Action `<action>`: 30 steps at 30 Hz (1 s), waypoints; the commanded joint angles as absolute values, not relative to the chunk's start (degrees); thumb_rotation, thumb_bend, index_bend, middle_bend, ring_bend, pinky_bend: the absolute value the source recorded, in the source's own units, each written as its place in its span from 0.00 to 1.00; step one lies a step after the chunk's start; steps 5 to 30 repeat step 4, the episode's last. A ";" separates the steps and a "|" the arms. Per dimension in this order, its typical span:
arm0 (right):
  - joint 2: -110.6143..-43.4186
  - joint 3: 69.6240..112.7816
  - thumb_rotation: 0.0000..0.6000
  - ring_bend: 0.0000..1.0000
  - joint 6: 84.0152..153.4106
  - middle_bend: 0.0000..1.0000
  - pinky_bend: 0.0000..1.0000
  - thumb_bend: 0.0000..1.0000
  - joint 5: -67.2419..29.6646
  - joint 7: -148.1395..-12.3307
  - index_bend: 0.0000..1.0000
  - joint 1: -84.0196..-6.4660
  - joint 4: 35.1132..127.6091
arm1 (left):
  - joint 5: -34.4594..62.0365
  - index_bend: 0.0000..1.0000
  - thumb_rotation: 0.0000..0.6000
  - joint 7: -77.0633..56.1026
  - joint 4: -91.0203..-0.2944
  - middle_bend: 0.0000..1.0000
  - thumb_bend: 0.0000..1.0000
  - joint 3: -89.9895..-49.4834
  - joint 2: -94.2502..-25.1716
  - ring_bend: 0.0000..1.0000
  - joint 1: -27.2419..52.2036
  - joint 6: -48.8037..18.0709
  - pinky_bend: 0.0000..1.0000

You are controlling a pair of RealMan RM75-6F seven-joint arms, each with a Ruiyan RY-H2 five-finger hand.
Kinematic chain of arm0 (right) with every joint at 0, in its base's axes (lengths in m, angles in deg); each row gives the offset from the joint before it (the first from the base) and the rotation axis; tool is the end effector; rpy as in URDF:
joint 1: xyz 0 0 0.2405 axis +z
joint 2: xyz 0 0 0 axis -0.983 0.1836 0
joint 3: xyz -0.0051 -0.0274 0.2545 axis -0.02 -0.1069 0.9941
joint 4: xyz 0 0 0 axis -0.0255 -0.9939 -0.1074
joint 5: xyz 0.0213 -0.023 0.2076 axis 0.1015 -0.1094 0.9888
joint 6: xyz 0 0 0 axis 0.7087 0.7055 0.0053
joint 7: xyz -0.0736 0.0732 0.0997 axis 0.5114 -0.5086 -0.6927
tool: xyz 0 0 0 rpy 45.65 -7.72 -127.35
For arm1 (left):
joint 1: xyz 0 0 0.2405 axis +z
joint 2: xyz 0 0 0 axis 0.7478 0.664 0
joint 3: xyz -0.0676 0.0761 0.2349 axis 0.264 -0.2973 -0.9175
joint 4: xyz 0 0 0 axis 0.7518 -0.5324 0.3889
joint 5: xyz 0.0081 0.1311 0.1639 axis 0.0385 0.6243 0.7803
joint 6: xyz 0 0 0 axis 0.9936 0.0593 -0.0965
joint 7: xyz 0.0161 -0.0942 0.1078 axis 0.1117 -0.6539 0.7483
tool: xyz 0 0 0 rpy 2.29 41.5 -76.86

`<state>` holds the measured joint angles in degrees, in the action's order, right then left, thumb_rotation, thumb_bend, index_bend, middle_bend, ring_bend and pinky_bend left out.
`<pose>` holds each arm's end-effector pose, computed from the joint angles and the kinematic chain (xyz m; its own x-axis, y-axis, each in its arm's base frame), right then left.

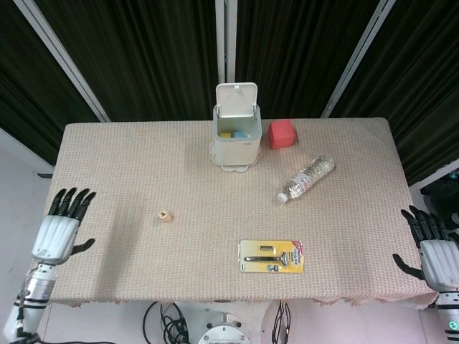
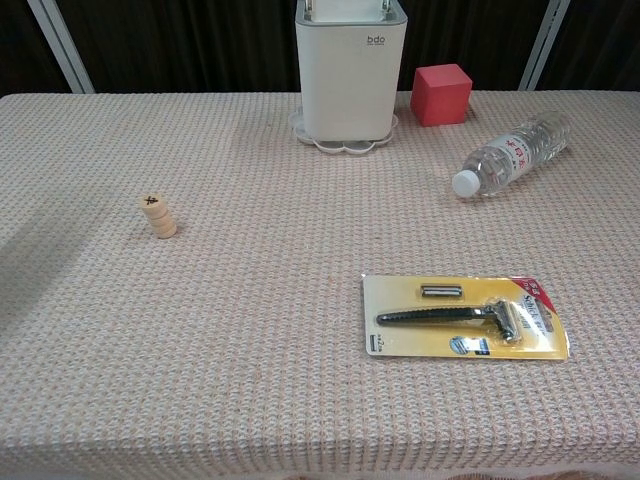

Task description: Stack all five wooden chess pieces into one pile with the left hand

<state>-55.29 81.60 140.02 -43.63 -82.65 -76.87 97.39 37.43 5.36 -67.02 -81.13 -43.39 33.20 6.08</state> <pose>-0.3271 -0.1606 0.1711 0.4090 -0.0495 0.9112 -0.9122 0.0061 0.4098 -0.2778 0.2108 0.1301 0.5896 -0.0037 0.8077 0.7970 -0.1593 -0.5825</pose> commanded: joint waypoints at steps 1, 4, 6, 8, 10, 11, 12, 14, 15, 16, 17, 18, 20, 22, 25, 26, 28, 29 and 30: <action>-55.64 81.23 1.00 0.00 141.10 0.00 0.00 0.18 -44.20 -80.46 0.00 -77.74 98.23 | 37.21 0.04 0.79 6.28 -67.05 0.01 0.03 -82.92 -40.47 0.00 35.90 6.47 0.00; -55.49 81.22 1.00 0.00 141.33 0.00 0.00 0.18 -44.51 -80.23 0.00 -77.85 98.92 | 37.39 0.04 0.71 5.17 -66.69 0.01 0.03 -82.67 -40.53 0.00 37.01 7.43 0.00; -55.49 81.22 1.00 0.00 141.33 0.00 0.00 0.18 -44.51 -80.23 0.00 -77.85 98.92 | 37.39 0.04 0.71 5.17 -66.69 0.01 0.03 -82.67 -40.53 0.00 37.01 7.43 0.00; -55.49 81.22 1.00 0.00 141.33 0.00 0.00 0.18 -44.51 -80.23 0.00 -77.85 98.92 | 37.39 0.04 0.71 5.17 -66.69 0.01 0.03 -82.67 -40.53 0.00 37.01 7.43 0.00; -55.49 81.22 1.00 0.00 141.33 0.00 0.00 0.18 -44.51 -80.23 0.00 -77.85 98.92 | 37.39 0.04 0.71 5.17 -66.69 0.01 0.03 -82.67 -40.53 0.00 37.01 7.43 0.00; -55.49 81.22 1.00 0.00 141.33 0.00 0.00 0.18 -44.51 -80.23 0.00 -77.85 98.92 | 37.39 0.04 0.71 5.17 -66.69 0.01 0.03 -82.67 -40.53 0.00 37.01 7.43 0.00; -55.49 81.22 1.00 0.00 141.33 0.00 0.00 0.18 -44.51 -80.23 0.00 -77.85 98.92 | 37.39 0.04 0.71 5.17 -66.69 0.01 0.03 -82.67 -40.53 0.00 37.01 7.43 0.00; -55.49 81.22 1.00 0.00 141.33 0.00 0.00 0.18 -44.51 -80.23 0.00 -77.85 98.92 | 37.39 0.04 0.71 5.17 -66.69 0.01 0.03 -82.67 -40.53 0.00 37.01 7.43 0.00; -55.49 81.22 1.00 0.00 141.33 0.00 0.00 0.18 -44.51 -80.23 0.00 -77.85 98.92 | 37.39 0.04 0.71 5.17 -66.69 0.01 0.03 -82.67 -40.53 0.00 37.01 7.43 0.00; -55.49 81.22 1.00 0.00 141.33 0.00 0.00 0.18 -44.51 -80.23 0.00 -77.85 98.92 | 37.39 0.04 0.71 5.17 -66.69 0.01 0.03 -82.67 -40.53 0.00 37.01 7.43 0.00; -55.49 81.22 1.00 0.00 141.33 0.00 0.00 0.18 -44.51 -80.23 0.00 -77.85 98.92 | 37.39 0.04 0.71 5.17 -66.69 0.01 0.03 -82.67 -40.53 0.00 37.01 7.43 0.00; -55.49 81.22 1.00 0.00 141.33 0.00 0.00 0.18 -44.51 -80.23 0.00 -77.85 98.92 | 37.39 0.04 0.71 5.17 -66.69 0.01 0.03 -82.67 -40.53 0.00 37.01 7.43 0.00; -55.49 81.22 1.00 0.00 141.33 0.00 0.00 0.18 -44.51 -80.23 0.00 -77.85 98.92 | 37.39 0.04 0.71 5.17 -66.69 0.01 0.03 -82.67 -40.53 0.00 37.01 7.43 0.00; -55.49 81.22 1.00 0.00 141.33 0.00 0.00 0.18 -44.51 -80.23 0.00 -77.85 98.92 | 37.39 0.04 0.71 5.17 -66.69 0.01 0.03 -82.67 -40.53 0.00 37.01 7.43 0.00; -55.49 81.22 1.00 0.00 141.33 0.00 0.00 0.18 -44.51 -80.23 0.00 -77.85 98.92 | 37.39 0.04 0.71 5.17 -66.69 0.01 0.03 -82.67 -40.53 0.00 37.01 7.43 0.00; -55.49 81.22 1.00 0.00 141.33 0.00 0.00 0.18 -44.51 -80.23 0.00 -77.85 98.92 | 37.39 0.04 0.71 5.17 -66.69 0.01 0.03 -82.67 -40.53 0.00 37.01 7.43 0.00; -55.49 81.22 1.00 0.00 141.33 0.00 0.00 0.18 -44.51 -80.23 0.00 -77.85 98.92 | 37.39 0.04 0.71 5.17 -66.69 0.01 0.03 -82.67 -40.53 0.00 37.01 7.43 0.00; -55.49 81.22 1.00 0.00 141.33 0.00 0.00 0.18 -44.51 -80.23 0.00 -77.85 98.92 | 37.39 0.04 0.71 5.17 -66.69 0.01 0.03 -82.67 -40.53 0.00 37.01 7.43 0.00; -55.49 81.22 1.00 0.00 141.33 0.00 0.00 0.18 -44.51 -80.23 0.00 -77.85 98.92 | 37.39 0.04 0.71 5.17 -66.69 0.01 0.03 -82.67 -40.53 0.00 37.01 7.43 0.00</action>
